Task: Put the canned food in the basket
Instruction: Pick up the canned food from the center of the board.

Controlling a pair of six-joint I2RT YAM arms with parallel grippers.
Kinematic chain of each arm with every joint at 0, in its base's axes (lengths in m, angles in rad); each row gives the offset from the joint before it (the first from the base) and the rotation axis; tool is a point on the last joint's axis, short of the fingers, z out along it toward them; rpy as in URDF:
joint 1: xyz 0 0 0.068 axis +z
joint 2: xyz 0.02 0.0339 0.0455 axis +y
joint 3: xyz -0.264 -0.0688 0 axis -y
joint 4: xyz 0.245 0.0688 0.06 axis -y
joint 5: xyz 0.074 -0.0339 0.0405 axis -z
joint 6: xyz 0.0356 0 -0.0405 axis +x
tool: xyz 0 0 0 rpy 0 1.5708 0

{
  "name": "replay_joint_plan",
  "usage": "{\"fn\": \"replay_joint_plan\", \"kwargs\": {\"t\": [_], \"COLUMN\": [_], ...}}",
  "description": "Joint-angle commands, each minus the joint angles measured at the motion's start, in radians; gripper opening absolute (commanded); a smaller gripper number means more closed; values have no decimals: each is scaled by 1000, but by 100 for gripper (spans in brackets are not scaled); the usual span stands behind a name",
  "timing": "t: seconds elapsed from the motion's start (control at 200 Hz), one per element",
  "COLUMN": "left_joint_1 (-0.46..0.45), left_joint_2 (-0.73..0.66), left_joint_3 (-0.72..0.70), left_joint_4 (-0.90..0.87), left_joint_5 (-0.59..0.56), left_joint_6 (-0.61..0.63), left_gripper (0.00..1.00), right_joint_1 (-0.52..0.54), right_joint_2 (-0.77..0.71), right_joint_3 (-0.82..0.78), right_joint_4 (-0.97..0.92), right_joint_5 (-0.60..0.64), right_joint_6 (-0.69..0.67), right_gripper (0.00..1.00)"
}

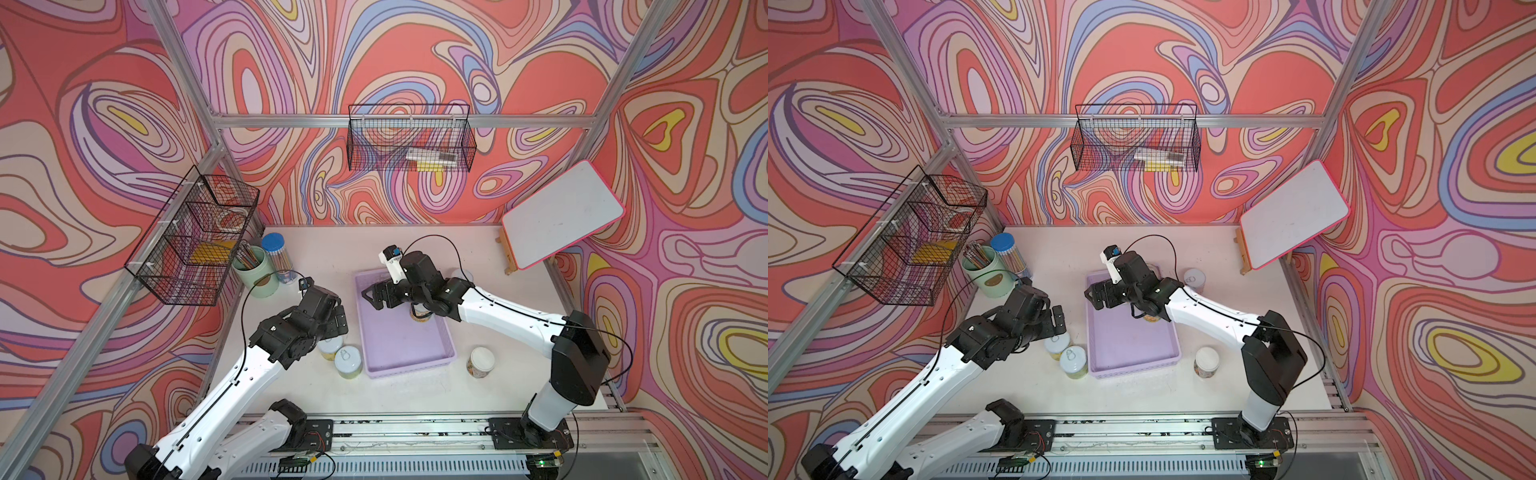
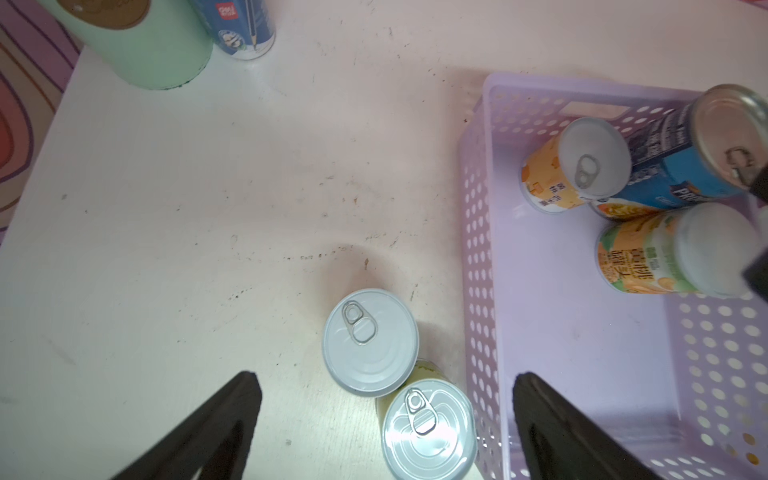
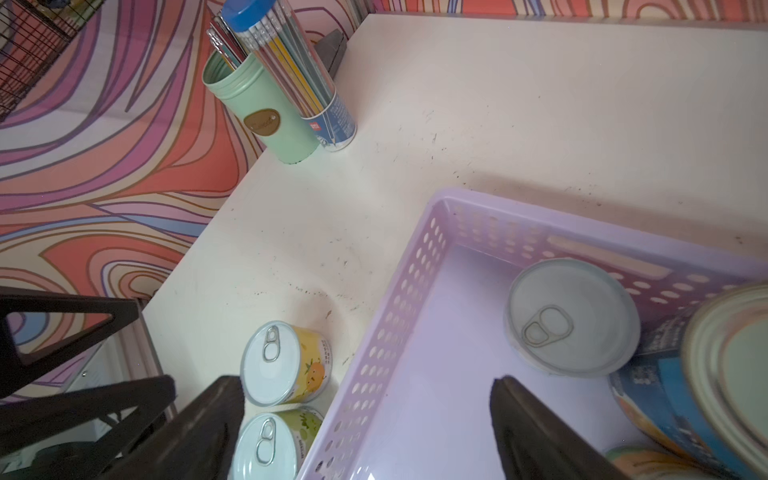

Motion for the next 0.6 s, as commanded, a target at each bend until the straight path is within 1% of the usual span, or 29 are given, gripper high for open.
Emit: {"fn": "replay_joint_plan", "kwargs": {"t": [0.0,0.13,0.18,0.25,0.461,0.596], "left_joint_1": [-8,-7,-6,-1,8,30], "left_joint_2": [17,20,26,44,168,223], "left_joint_3": [15,-4,-9,-17,-41,-70], "left_joint_4": [-123,-155,-154,-119,19,60], "left_joint_5": [-77,-109,-105,-56,127,165], "left_joint_6": [-65,-97,-96,-74,-38,-36], "left_gripper": [99,99,99,99,99,99], "right_joint_1": [-3,-4,-2,-1,-1,-3], "right_joint_2": [-42,-64,-73,-86,-119,-141], "right_joint_3": [-34,-54,-58,-65,-98,-115], "right_joint_4": [99,94,84,75,64,50], "right_joint_5": [-71,-67,-62,-57,-38,-22], "right_joint_6": [77,70,61,52,35,28], "right_gripper": [94,94,94,94,93,93]}}
